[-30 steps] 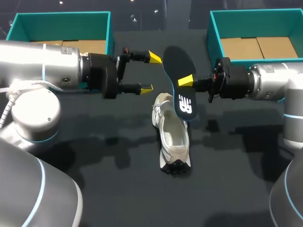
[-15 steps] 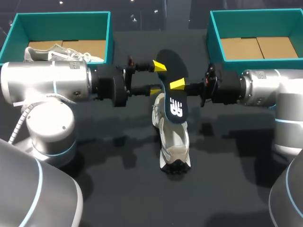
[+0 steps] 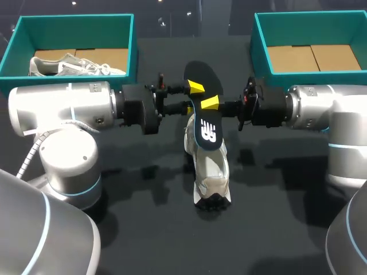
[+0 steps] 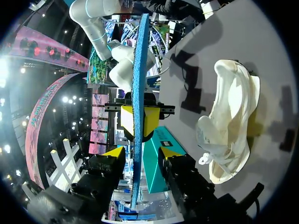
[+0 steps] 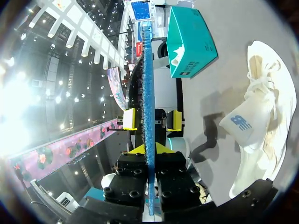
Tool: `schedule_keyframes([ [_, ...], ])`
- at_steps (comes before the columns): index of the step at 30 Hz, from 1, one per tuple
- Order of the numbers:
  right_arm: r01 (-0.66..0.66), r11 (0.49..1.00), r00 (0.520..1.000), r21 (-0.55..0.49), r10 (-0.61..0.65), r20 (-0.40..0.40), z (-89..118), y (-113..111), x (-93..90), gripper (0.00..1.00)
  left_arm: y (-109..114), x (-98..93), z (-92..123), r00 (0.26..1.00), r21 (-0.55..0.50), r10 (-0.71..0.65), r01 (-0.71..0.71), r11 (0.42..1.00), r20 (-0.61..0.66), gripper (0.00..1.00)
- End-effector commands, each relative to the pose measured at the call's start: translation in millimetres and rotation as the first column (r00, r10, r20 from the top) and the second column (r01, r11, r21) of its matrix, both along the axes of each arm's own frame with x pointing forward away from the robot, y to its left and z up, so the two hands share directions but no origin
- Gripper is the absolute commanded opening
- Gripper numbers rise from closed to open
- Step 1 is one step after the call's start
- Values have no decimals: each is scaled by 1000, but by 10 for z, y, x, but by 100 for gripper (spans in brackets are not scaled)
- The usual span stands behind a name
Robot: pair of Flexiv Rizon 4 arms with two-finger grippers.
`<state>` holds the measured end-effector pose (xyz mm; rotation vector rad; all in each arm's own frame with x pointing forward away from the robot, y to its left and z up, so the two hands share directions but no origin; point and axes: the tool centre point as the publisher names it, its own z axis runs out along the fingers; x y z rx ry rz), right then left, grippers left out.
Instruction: Take the shoe out of the shoebox, open the shoe tongue, remove and reinsert the insole, then place the shoe into the shoebox
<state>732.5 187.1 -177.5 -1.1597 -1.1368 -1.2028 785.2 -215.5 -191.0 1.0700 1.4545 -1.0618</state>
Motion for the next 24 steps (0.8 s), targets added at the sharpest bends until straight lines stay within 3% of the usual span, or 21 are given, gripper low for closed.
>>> schedule_keyframes([
  [1,-2,1000,1000,2,2,0,-28,50,14,0,-74,25,-23,1000,-7,5,-5,1000,4,43],
  [18,-16,1000,1000,5,16,-2,-39,109,18,0,-135,44,-35,1000,-10,-1,1,1000,12,24],
  [24,-16,1000,1000,7,16,-6,-48,105,20,0,-144,49,-40,1000,-8,-5,5,1000,19,10],
])
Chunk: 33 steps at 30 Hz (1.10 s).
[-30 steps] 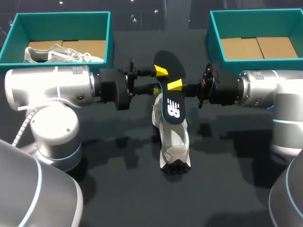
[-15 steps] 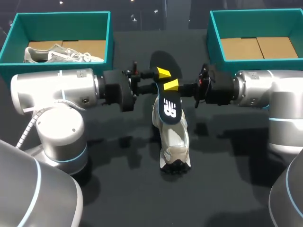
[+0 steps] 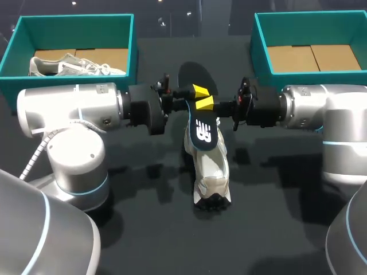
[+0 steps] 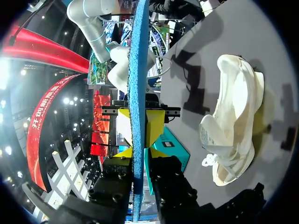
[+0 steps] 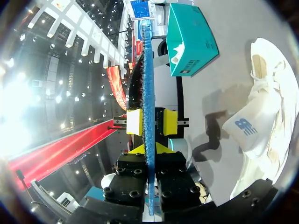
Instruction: Take the shoe out of the shoebox, open the shoe tongue, remove and reinsert the insole, then place the shoe into the shoebox
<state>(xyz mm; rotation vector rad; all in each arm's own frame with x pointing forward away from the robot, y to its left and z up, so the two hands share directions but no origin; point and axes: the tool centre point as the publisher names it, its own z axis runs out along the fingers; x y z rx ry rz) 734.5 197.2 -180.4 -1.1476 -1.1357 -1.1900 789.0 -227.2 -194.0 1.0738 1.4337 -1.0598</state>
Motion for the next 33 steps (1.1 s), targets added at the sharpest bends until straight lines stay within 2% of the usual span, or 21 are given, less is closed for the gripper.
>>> schedule_keyframes([
  [1,0,1000,1000,1,0,-2,-21,2,0,0,-29,10,-11,1000,1,-1,1,1000,4,0],
  [6,-1,1000,1000,10,1,-5,-38,-17,5,0,-42,-4,-15,1000,-2,-15,15,1000,12,0],
  [7,1,1000,1000,12,-1,-6,-44,-26,6,5,-42,-8,-14,1000,-2,-16,16,1000,13,0],
  [8,4,1000,1000,14,-4,-8,-50,-36,6,26,-41,-12,-13,1000,-2,-17,17,1000,14,0],
  [9,6,1000,1000,18,-6,-8,-54,-47,6,37,-36,-16,-11,1000,-3,-17,18,1000,15,0],
  [10,6,1000,1000,21,-6,-7,-56,-60,4,96,-28,-22,-8,1000,-3,-18,18,1000,15,0],
  [11,9,1000,1000,23,-9,-5,-57,-79,0,100,-18,-26,-7,1000,-3,-19,19,1000,16,0],
  [19,45,999,997,18,-46,57,-25,-371,-97,100,175,-115,47,1000,9,-15,15,1000,6,0],
  [23,50,996,989,-70,-40,141,-20,-545,-166,100,264,-201,93,1000,12,-5,5,1000,-3,0],
  [27,48,997,980,-65,-34,196,-63,-714,-185,100,313,-325,141,1000,7,0,0,1000,-12,0],
  [30,48,997,980,-65,-34,196,-63,-714,-185,100,327,-431,125,999,34,-36,36,999,4,0],
  [33,48,997,980,-65,-34,196,-63,-714,-185,100,327,-431,125,999,34,-36,36,999,4,0],
])
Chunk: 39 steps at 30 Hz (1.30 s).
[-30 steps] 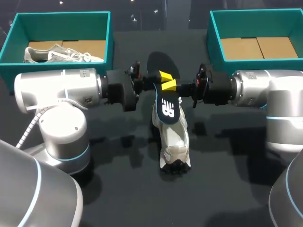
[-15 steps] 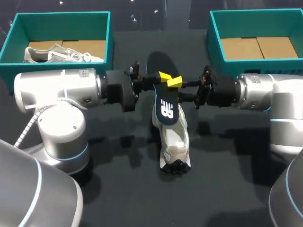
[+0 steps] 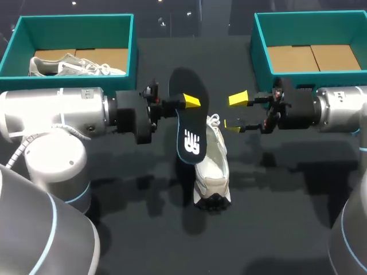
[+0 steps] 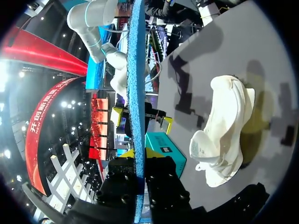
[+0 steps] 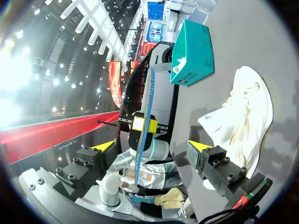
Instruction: Take the shoe out of the shoebox, open the shoe tongue, remove and reinsert the insole, then place the shoe into the shoebox
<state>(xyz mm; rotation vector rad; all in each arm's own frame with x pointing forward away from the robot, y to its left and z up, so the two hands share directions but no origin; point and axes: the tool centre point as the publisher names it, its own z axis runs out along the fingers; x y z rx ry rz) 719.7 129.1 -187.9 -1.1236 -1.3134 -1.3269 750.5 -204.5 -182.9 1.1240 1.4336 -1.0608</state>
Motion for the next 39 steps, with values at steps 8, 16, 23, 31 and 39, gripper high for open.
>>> schedule_keyframes([
  [8,3,1000,1000,-5,-3,0,11,-33,-37,100,100,-46,14,1000,5,-3,3,1000,-3,0],
  [16,75,968,961,-239,-6,277,158,-339,-264,100,60,-299,116,999,51,-40,42,998,-32,0],
  [23,79,917,905,-392,99,413,135,-549,-332,100,111,-576,186,985,62,-40,51,997,-166,0],
  [31,33,831,828,-555,289,481,69,-576,-342,100,93,-758,222,954,64,-95,118,991,-284,0],
  [39,33,831,828,-555,289,481,69,-576,-342,100,93,-758,222,954,64,-95,118,991,-284,0],
])
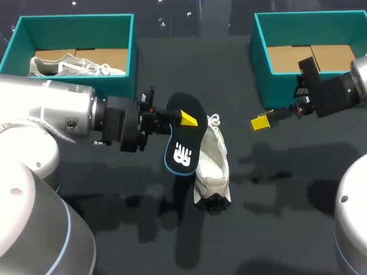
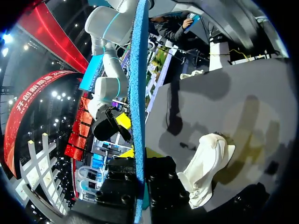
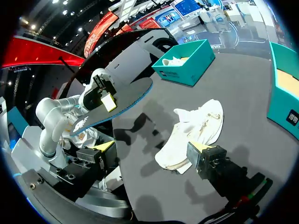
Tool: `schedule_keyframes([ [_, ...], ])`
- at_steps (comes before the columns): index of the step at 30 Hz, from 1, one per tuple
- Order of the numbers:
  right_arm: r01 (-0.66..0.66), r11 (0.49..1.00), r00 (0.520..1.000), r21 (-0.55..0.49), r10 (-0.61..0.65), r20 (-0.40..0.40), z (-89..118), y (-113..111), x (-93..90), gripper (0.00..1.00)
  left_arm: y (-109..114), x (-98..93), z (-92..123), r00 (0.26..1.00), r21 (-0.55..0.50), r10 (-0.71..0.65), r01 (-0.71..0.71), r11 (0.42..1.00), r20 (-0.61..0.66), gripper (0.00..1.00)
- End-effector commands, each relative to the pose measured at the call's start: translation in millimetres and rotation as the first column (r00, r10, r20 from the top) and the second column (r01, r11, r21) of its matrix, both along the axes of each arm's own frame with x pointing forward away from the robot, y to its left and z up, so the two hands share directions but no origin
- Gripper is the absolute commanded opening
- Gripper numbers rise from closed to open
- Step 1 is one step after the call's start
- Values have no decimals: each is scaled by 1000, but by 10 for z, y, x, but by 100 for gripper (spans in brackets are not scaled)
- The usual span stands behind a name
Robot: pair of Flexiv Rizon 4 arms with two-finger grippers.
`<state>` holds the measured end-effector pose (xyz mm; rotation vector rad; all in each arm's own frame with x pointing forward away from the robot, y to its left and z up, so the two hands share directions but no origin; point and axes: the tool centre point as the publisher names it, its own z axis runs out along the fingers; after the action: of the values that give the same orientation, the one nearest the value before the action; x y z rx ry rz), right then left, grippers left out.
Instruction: Take the shoe out of the shoebox, open the shoe tongue, remove and reinsert the insole, then place the shoe into the shoebox
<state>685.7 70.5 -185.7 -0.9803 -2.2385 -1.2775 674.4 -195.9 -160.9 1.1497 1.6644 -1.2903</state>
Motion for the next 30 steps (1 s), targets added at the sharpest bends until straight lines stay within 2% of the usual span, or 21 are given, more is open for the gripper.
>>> schedule_keyframes([
  [1,12,999,1000,-41,-12,4,47,10,-2,100,7,3,1,1000,2,-2,2,1000,1,0],
  [7,12,999,1000,-41,-12,4,47,10,-2,100,7,3,1,1000,2,-2,2,1000,1,0],
  [8,12,999,1000,-41,-12,4,47,10,-2,100,-34,-17,7,999,-6,9,-9,1000,-36,0],
  [12,-80,981,978,-174,112,179,21,-123,-81,100,-72,-182,18,995,3,27,-27,1000,-93,0],
  [17,-144,953,930,-267,223,294,-123,-287,-159,100,-149,-335,-20,982,30,57,-52,998,-182,0],
  [20,-160,937,908,-311,263,326,-215,-335,-175,100,-177,-414,-57,974,47,64,-56,997,-216,0],
  [23,-171,926,890,-335,292,351,-313,-362,-188,100,-204,-497,-111,963,50,66,-55,997,-263,0],
  [25,-212,883,880,-419,359,310,-437,-302,-190,100,-234,-539,-162,953,33,50,-42,999,-299,0],
  [30,-212,883,880,-419,359,310,-437,-302,-190,100,-234,-539,-162,953,33,50,-42,999,-299,0],
])
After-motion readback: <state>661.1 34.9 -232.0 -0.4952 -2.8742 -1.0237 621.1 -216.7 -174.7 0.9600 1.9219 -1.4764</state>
